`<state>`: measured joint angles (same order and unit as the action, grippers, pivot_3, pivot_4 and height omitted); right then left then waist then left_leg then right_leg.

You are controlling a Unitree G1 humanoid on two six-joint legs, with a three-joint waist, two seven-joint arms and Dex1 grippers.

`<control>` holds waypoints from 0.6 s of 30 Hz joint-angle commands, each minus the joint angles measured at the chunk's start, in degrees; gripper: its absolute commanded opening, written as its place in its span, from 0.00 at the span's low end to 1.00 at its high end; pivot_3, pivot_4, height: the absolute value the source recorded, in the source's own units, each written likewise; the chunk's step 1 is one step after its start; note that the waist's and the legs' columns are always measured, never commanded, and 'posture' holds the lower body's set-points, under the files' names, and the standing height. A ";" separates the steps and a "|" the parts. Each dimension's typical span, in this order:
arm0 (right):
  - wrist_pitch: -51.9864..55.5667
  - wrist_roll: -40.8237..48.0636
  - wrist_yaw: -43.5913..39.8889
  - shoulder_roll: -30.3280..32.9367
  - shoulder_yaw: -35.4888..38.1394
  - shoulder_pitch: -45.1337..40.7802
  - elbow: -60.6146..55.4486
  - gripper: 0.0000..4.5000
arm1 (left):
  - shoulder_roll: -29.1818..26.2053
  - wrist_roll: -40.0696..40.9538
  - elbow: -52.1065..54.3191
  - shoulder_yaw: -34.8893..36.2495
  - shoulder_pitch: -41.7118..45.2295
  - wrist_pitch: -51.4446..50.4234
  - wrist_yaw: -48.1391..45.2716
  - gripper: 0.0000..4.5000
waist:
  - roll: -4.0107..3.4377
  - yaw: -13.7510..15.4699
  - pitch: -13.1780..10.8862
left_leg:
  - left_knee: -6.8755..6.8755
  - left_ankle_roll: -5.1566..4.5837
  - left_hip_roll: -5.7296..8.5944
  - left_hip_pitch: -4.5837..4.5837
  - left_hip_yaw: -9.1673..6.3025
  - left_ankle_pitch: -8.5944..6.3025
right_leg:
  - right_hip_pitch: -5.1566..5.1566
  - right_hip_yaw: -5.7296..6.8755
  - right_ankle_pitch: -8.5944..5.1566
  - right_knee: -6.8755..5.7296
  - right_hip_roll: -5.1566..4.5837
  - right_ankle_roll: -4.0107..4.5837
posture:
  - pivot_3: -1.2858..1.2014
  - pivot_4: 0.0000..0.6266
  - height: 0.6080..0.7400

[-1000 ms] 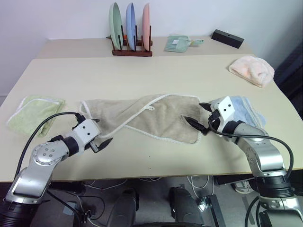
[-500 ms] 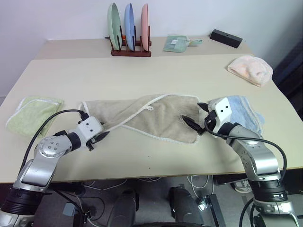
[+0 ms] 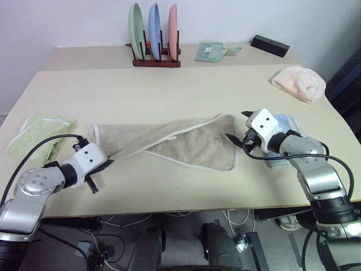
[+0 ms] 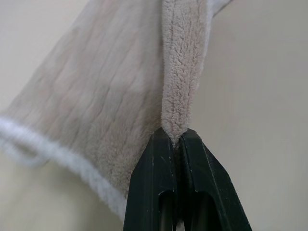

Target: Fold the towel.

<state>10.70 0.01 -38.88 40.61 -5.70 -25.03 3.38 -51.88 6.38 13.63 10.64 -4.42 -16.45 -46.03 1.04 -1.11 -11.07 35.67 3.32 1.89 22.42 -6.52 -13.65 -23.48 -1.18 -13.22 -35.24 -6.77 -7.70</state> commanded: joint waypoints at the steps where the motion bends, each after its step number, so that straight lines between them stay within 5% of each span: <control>1: -6.81 -2.82 -1.58 0.10 -1.55 -4.66 7.01 1.00 | -1.20 -1.68 -1.48 3.01 -0.47 3.16 0.92 0.03 | 0.00 0.06 0.00 | 0.00 0.00 0.00 0.00 -0.01 0.00 | 0.01 0.00 0.00 0.00 0.00 0.00 | 0.52 0.24 1.00; 18: -30.51 -11.66 -4.07 -10.72 -8.82 -32.26 52.94 1.00 | 0.30 -4.06 -7.61 1.47 -2.94 12.17 0.99 0.03 | -0.07 -1.56 -0.05 | -0.13 0.01 0.00 -0.02 -0.01 0.00 | -0.07 -0.01 0.10 -0.02 0.01 -0.16 | 0.52 0.24 1.00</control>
<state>-17.53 -11.06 -42.67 30.02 -14.50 -55.33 54.52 -51.63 2.67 6.07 11.99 -7.41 -5.13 -45.00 0.97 -2.66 -11.12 35.53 3.33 1.89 22.40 -6.53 -13.65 -23.55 -1.19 -13.12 -35.26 -6.76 -7.85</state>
